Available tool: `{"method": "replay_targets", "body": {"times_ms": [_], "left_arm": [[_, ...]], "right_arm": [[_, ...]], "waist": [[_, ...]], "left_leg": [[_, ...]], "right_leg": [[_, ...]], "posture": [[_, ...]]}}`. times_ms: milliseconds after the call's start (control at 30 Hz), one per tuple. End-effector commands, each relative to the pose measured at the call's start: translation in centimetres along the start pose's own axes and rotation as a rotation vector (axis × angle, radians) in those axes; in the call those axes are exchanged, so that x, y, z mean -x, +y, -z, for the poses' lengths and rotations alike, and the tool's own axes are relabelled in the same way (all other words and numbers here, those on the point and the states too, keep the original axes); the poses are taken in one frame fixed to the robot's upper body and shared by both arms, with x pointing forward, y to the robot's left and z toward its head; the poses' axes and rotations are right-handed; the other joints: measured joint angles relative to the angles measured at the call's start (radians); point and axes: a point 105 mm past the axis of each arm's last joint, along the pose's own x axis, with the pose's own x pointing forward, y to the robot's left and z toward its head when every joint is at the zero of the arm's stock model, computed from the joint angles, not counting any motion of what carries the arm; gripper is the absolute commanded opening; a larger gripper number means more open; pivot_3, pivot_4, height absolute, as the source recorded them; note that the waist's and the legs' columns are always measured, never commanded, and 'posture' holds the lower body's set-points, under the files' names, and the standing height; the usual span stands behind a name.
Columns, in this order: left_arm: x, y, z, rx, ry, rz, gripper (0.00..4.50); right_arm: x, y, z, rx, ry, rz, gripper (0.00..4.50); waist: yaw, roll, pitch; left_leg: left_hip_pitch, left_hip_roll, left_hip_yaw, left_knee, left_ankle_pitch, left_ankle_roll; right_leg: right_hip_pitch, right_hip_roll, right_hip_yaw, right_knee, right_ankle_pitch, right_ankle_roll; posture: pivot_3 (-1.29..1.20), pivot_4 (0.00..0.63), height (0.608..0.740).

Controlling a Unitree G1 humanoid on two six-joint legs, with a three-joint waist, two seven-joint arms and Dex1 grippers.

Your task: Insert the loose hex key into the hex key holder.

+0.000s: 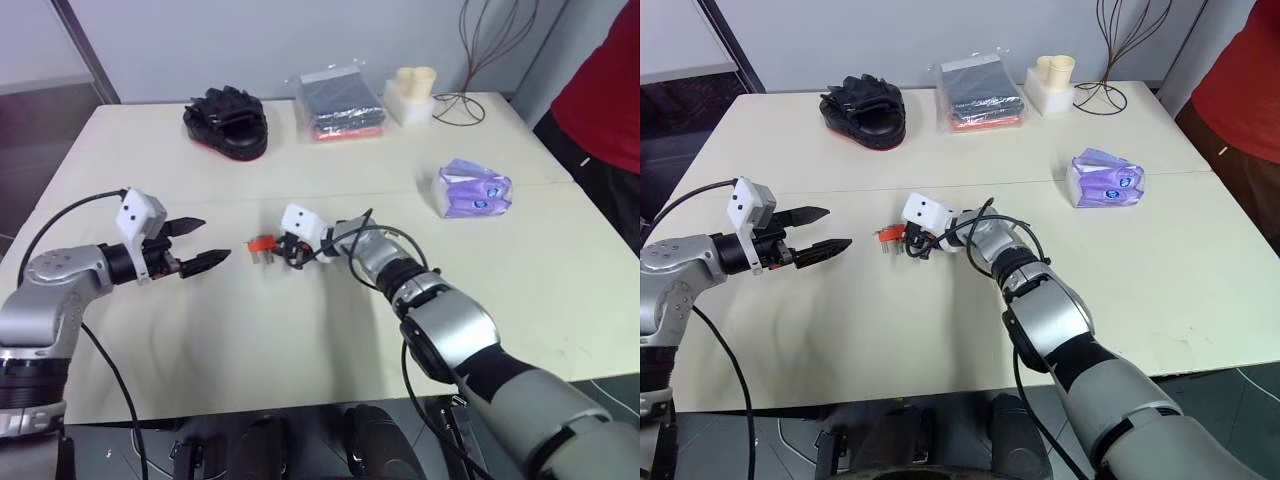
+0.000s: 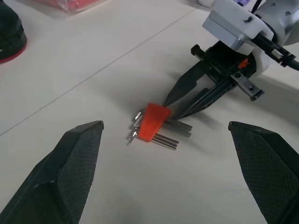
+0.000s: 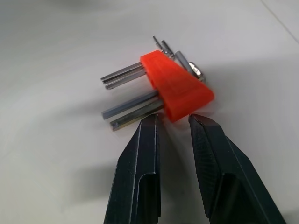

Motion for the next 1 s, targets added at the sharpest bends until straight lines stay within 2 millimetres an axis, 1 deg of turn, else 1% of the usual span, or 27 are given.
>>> {"method": "replay_targets", "body": {"times_ms": [33, 133, 300, 400, 467, 533, 600, 700, 767, 833, 900, 1000], "left_arm": [[0.3, 0.2, -1.3, -0.032, -0.042, -0.012, 4.50], [0.2, 0.3, -1.5, -0.029, -0.050, -0.012, 4.50], [-0.1, 0.3, -1.5, -0.028, -0.054, -0.010, 4.50], [-0.3, 0.3, -1.6, -0.029, -0.058, -0.008, 4.50], [-0.3, 0.3, -1.6, -0.030, -0.060, -0.006, 4.50], [-0.3, 0.2, -1.7, -0.031, -0.060, -0.004, 4.50], [-0.1, 0.2, -1.7, -0.031, -0.057, -0.006, 4.50], [0.1, 0.3, -1.6, -0.030, -0.051, -0.009, 4.50], [0.3, 0.4, -1.5, -0.023, -0.049, -0.017, 4.50], [0.4, 0.5, -1.5, -0.019, -0.049, -0.019, 4.50], [0.4, 0.5, -1.4, -0.018, -0.050, -0.018, 4.50], [0.1, 0.5, -1.7, -0.024, -0.058, -0.013, 4.50]], "right_arm": [[0.0, 0.9, 0.7, -0.005, 0.031, -0.067, 1.94], [-0.4, 2.1, 0.8, 0.002, 0.033, -0.135, 3.37], [-1.4, 3.2, -0.2, -0.015, -0.023, -0.157, 3.37], [-1.8, 3.3, -0.6, -0.006, -0.044, -0.130, 3.37], [-1.8, 2.8, -0.8, 0.005, -0.047, -0.089, 3.37], [-1.3, 1.6, -1.1, 0.012, -0.052, -0.040, 3.37], [0.0, 0.6, -1.4, -0.013, -0.043, -0.078, 3.37], [1.0, 0.7, -1.6, -0.036, -0.040, -0.168, 3.37], [2.1, 0.0, -2.9, -0.064, -0.097, -0.203, 3.37], [2.7, -0.8, -3.6, -0.054, -0.123, -0.173, 3.37], [2.7, -1.5, -3.7, -0.039, -0.114, -0.118, 3.37], [1.9, -2.4, -2.3, 0.046, -0.026, 0.028, 3.37]], "waist": [[0.000, 0.000, 0.000], [-0.001, 0.000, 0.000], [-0.005, 0.000, 0.000], [-0.006, 0.000, 0.000], [-0.006, 0.000, 0.000], [-0.005, 0.000, 0.000], [-0.002, 0.000, 0.000], [0.003, 0.000, 0.000], [0.002, 0.000, 0.000], [0.000, 0.000, 0.000], [-0.003, 0.000, 0.000], [-0.002, 0.000, 0.000]], "left_leg": [[0.000, 0.000, 0.000, 0.000, 0.000, 0.000], [0.000, 0.000, 0.000, 0.000, 0.000, 0.000], [0.001, 0.000, 0.000, -0.002, 0.000, 0.000], [0.002, 0.000, 0.000, -0.004, 0.001, -0.001], [0.002, 0.000, 0.000, -0.004, 0.001, -0.002], [0.002, 0.000, 0.000, -0.005, 0.002, -0.003], [0.002, 0.000, 0.000, -0.006, 0.002, -0.004], [0.002, 0.000, 0.000, -0.006, 0.003, -0.004], [0.002, 0.000, 0.000, -0.006, 0.003, -0.004], [0.002, 0.000, 0.000, -0.007, 0.002, -0.004], [0.002, 0.000, 0.000, -0.008, 0.003, -0.004], [0.002, 0.000, 0.000, -0.010, 0.003, -0.006]], "right_leg": [[0.000, 0.000, 0.000, 0.000, 0.000, 0.000], [0.000, 0.000, 0.000, 0.000, 0.000, 0.000], [0.000, 0.000, 0.000, 0.000, 0.000, 0.000], [0.000, 0.000, 0.000, 0.000, 0.000, 0.000], [-0.001, 0.000, 0.000, 0.000, 0.000, 0.000], [-0.001, 0.000, 0.000, 0.000, 0.000, 0.000], [-0.001, 0.000, 0.000, 0.000, 0.000, -0.001], [-0.001, 0.000, 0.000, 0.000, 0.001, -0.001], [-0.001, 0.000, 0.000, -0.001, 0.001, -0.001], [-0.001, 0.000, 0.000, -0.001, 0.001, -0.001], [-0.002, 0.000, 0.000, -0.001, 0.001, -0.001], [-0.004, 0.000, 0.000, 0.000, 0.001, -0.001]], "posture": [[0.00, 0.150, 0.740], [0.00, 0.150, 0.740], [0.00, 0.150, 0.740], [0.00, 0.150, 0.740], [0.00, 0.150, 0.740], [0.00, 0.150, 0.740], [0.00, 0.150, 0.740], [0.00, 0.150, 0.740], [0.00, 0.150, 0.740], [0.00, 0.150, 0.740], [0.00, 0.150, 0.740], [0.00, 0.150, 0.740]]}}
